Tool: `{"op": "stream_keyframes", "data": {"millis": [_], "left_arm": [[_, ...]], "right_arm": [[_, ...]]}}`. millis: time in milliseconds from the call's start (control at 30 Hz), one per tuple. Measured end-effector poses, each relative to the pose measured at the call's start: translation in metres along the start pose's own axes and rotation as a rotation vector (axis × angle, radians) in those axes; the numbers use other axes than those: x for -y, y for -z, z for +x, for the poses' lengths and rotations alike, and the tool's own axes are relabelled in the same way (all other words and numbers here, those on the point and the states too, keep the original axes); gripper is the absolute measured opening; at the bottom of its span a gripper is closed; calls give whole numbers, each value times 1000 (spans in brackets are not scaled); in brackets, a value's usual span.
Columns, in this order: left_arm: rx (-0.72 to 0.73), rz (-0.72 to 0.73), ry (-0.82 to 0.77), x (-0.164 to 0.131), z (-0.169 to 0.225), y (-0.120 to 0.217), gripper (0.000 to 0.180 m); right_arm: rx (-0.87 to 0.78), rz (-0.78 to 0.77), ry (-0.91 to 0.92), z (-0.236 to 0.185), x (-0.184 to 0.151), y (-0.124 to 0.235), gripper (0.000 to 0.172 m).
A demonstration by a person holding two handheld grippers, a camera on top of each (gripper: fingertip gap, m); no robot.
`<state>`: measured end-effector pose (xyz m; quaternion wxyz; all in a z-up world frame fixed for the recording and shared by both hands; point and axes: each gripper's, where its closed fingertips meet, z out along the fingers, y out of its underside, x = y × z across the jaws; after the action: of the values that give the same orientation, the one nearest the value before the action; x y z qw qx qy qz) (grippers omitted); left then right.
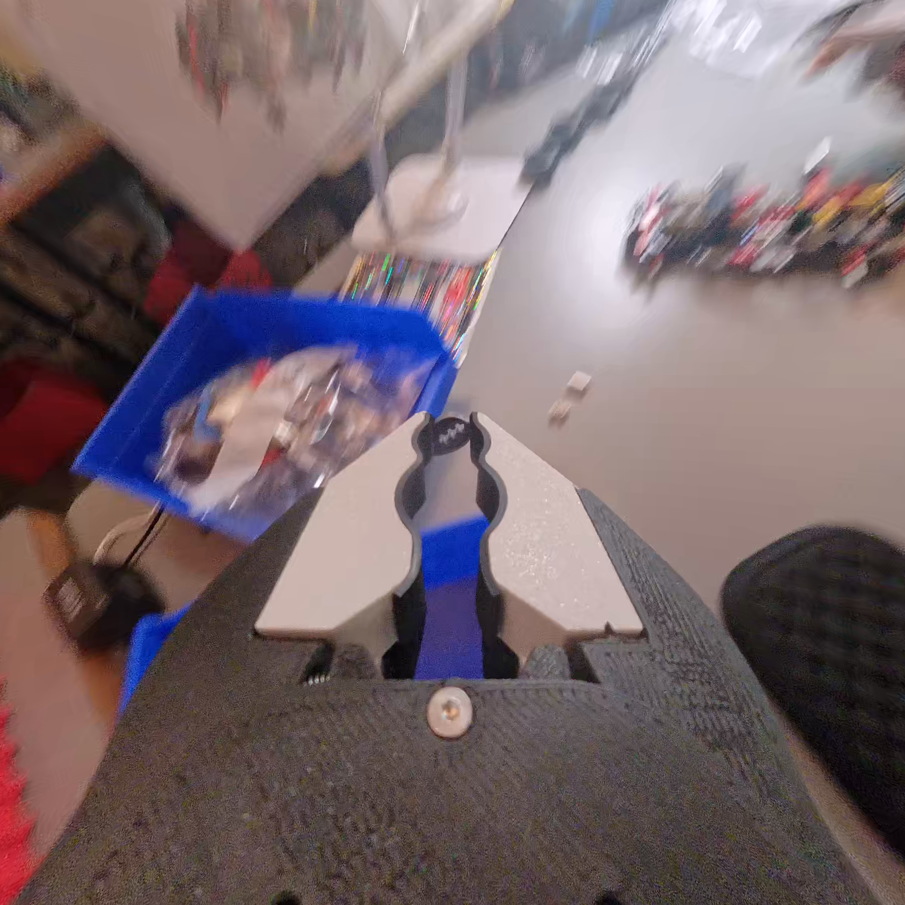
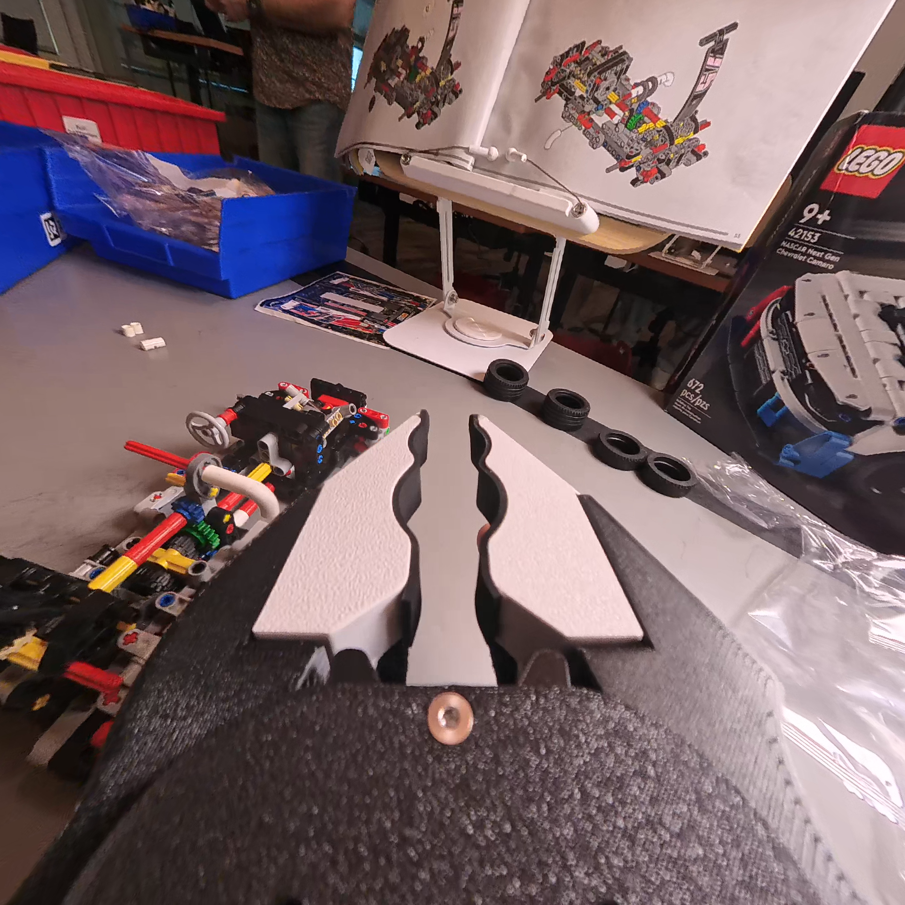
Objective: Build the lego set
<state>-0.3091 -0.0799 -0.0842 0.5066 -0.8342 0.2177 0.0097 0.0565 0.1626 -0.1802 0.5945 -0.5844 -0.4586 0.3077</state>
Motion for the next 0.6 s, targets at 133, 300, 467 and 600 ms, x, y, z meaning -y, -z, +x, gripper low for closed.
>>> {"op": "stream_keyframes", "data": {"millis": [133, 300, 467, 600], "left_arm": [[-161, 346, 64, 69, 84, -23, 12], [-446, 560, 257, 94, 162, -81, 11], [-752, 689, 518, 93, 206, -121, 11], [-923, 706, 625, 88, 232, -119, 10]], "right_arm": [[10, 41, 0, -4, 9, 2, 14], [27, 100, 26, -11, 28, 7, 14], [203, 124, 211, -52, 60, 15, 18], [432, 70, 380, -108, 87, 24, 22]]}}
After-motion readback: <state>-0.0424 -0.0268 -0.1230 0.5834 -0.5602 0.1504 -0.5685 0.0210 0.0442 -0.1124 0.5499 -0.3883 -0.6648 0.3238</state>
